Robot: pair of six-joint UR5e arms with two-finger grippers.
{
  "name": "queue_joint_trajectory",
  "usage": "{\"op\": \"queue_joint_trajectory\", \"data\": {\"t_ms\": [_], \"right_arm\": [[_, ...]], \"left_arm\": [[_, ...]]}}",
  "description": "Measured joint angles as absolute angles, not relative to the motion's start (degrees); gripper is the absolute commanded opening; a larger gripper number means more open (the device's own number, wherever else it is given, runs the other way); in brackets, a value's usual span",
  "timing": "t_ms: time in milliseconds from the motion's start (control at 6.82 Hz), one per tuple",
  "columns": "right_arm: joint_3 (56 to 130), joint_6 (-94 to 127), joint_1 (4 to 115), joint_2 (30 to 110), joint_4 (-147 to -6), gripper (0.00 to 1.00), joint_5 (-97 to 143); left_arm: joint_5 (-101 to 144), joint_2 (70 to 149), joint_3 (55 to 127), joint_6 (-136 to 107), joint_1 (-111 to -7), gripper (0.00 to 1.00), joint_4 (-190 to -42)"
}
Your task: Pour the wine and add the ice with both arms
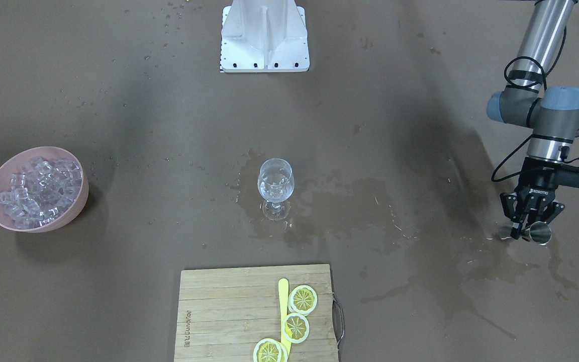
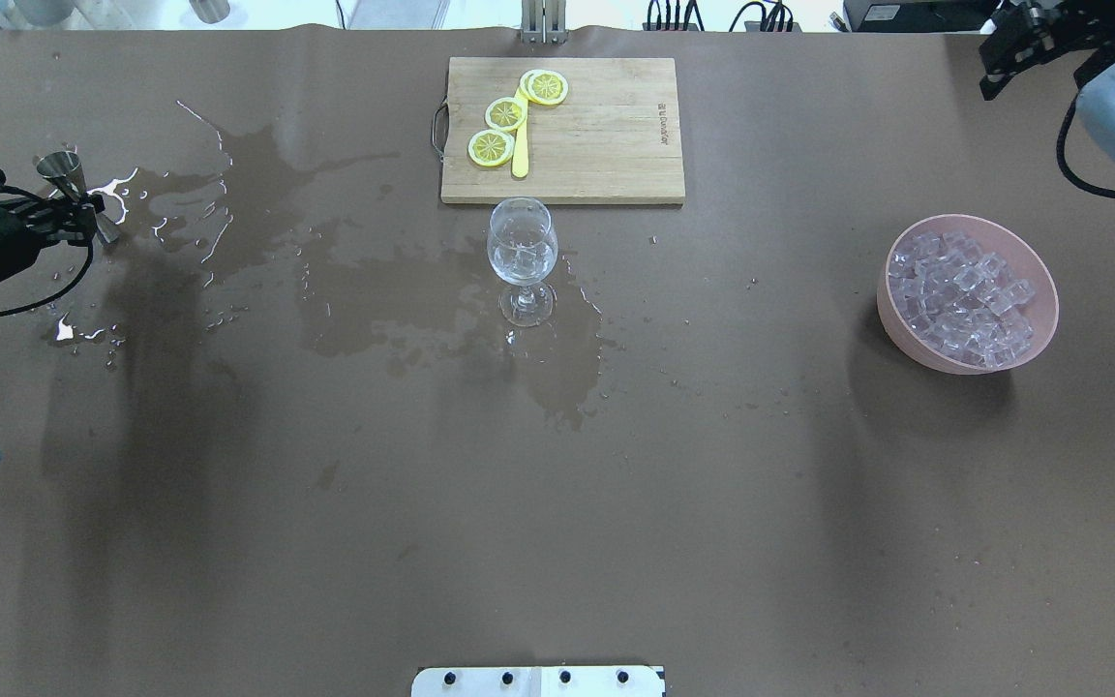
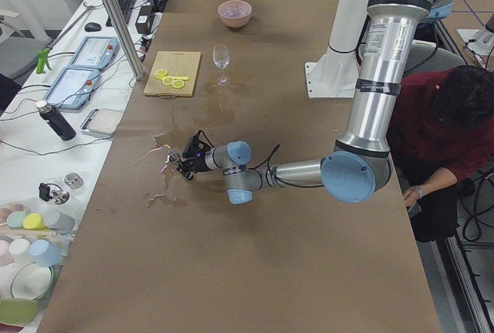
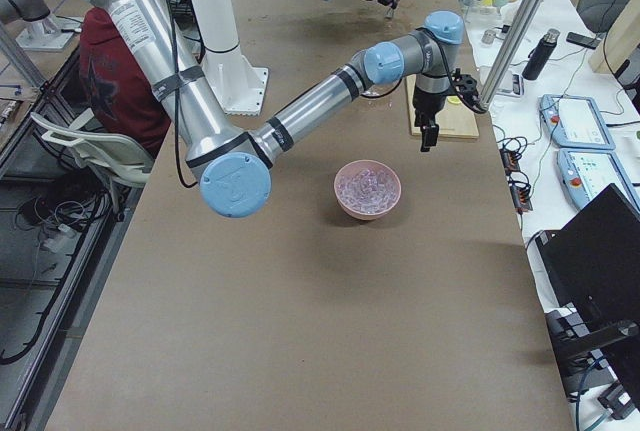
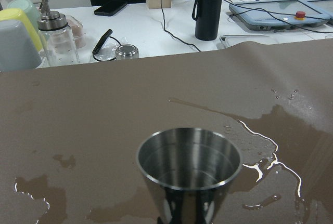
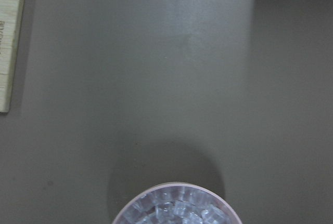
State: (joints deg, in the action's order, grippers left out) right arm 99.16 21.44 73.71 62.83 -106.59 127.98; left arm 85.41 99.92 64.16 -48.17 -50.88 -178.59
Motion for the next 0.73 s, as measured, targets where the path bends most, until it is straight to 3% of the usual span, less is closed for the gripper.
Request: {"op": "queue_joint_trajectory", "data": {"t_ms": [293,587,733], "right_arm": [[97.31,17.34,78.75,65.84,-106.55,1.00,129.06],[91.86,11.02,82.34,67.08,-106.52,1.00,130.76],[89.58,9.73,83.12,67.44,-106.47,1.00,130.95]], "left_arm": [[85.39,100.00,64.22,-48.16,-50.89,0.37,-178.65],[85.41,100.18,64.24,-48.21,-50.89,0.56,-178.70],[85.45,100.47,64.25,-48.24,-50.89,0.98,-178.72]]}}
